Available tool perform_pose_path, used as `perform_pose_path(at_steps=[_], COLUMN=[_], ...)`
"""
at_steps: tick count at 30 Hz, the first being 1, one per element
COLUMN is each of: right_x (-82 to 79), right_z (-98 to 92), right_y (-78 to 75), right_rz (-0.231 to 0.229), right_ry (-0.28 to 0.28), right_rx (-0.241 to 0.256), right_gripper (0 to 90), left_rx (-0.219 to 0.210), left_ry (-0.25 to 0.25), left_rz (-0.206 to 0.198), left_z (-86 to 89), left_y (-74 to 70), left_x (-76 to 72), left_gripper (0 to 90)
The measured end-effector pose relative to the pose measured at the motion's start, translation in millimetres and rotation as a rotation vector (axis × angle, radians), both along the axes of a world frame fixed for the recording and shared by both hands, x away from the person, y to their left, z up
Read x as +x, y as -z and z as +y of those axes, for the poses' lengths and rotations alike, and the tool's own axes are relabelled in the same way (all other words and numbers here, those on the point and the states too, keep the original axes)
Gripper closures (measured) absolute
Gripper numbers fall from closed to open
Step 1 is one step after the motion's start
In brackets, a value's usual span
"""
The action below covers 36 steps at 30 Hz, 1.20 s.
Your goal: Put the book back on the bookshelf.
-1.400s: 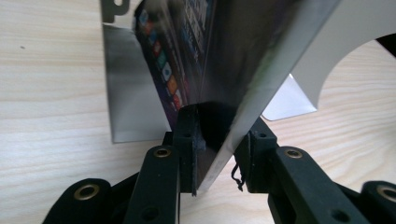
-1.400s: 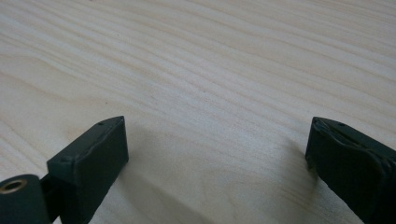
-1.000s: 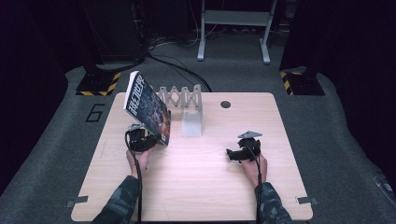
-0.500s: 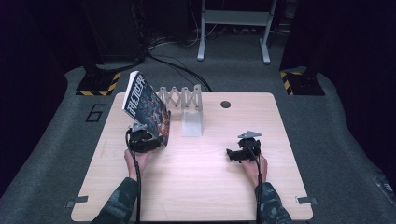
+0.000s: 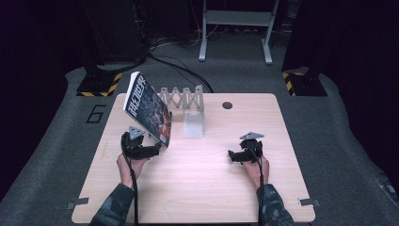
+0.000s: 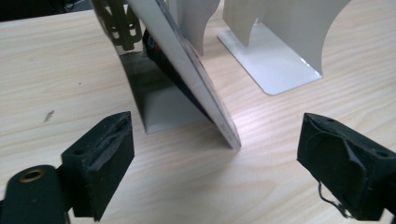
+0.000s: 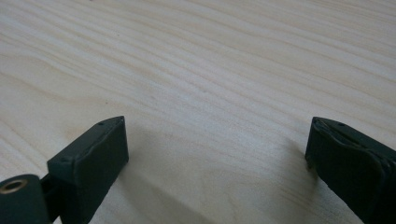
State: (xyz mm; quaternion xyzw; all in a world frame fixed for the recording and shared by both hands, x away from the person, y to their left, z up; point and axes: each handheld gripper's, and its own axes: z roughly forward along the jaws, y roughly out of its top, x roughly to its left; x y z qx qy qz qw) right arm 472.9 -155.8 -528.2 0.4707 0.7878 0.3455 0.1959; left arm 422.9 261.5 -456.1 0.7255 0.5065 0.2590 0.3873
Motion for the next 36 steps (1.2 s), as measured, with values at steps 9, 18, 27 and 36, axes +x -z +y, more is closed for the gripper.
perform_pose_path(at_steps=[9,18,27,36], right_x=[0.0,0.0,-0.1,-0.4], right_z=[0.0,0.0,0.0,0.3], right_y=[0.0,0.0,0.0,-0.1], right_rz=[0.000,0.000,0.000,0.002], right_ry=[0.000,0.000,-0.001,0.003], right_rx=[0.000,0.000,0.000,0.000], right_gripper=[5.2,5.2,5.4,5.4], left_rx=[0.045,0.083,0.071,0.073], left_ry=[-0.014,-0.028,-0.019,-0.013], left_rz=[0.026,0.081,0.142,0.134], left_z=[14.1,25.7,27.2,27.0], left_y=[20.7,53.9,75.5,76.2], left_x=[-26.3,-40.3,-41.2,-39.9], left_gripper=[4.1,1.5,0.2,0.1])
